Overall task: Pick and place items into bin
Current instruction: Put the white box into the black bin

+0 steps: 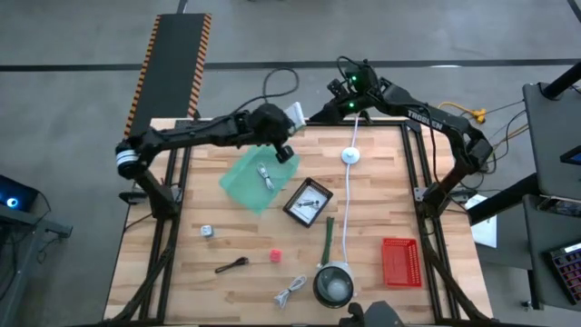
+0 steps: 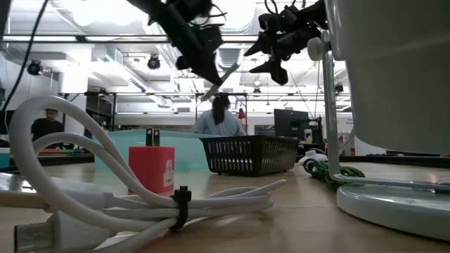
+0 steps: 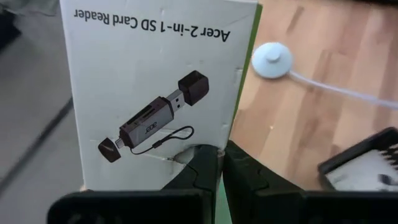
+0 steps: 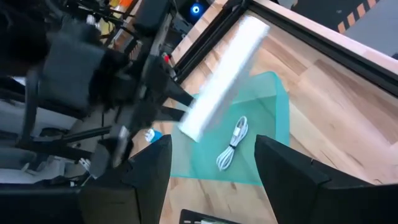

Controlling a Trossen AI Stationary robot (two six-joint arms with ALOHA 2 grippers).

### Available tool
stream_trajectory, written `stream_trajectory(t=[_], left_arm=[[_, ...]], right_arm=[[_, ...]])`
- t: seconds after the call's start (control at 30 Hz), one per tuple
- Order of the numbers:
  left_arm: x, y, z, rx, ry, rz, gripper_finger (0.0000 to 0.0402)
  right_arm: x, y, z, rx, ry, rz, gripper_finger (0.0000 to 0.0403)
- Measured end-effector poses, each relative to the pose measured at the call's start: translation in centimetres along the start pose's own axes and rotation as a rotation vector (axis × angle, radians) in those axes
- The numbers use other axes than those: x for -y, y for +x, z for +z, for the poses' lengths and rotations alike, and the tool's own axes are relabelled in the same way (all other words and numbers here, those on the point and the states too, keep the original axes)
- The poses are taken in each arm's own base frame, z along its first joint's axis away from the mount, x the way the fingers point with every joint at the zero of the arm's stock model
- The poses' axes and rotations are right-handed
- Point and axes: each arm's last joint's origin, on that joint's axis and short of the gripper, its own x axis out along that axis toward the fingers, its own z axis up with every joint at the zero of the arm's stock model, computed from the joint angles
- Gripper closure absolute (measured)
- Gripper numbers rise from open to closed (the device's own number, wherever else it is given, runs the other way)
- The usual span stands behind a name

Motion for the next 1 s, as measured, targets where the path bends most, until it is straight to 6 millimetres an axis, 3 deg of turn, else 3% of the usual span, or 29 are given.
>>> stream_trajectory(t=[0.23,0.4,1.0], left_arm=[[1.1,1.4,1.8,-0.018,0.079,0.131,0.0401],[2.2,1.8,2.8,0.005,0.119,0.121,0.0401],[3.4,1.8,3.4,0.074,0.137,0.113,0.0401]], right_arm=[[0.0,0.0,0.0,0.002,0.004,0.0,0.0188],[0.0,-0.1,0.1,0.013,0.0,-0.009,0.0188],[0.4,-0.4,0.4,0.047,-0.014,-0.063,0.0194]])
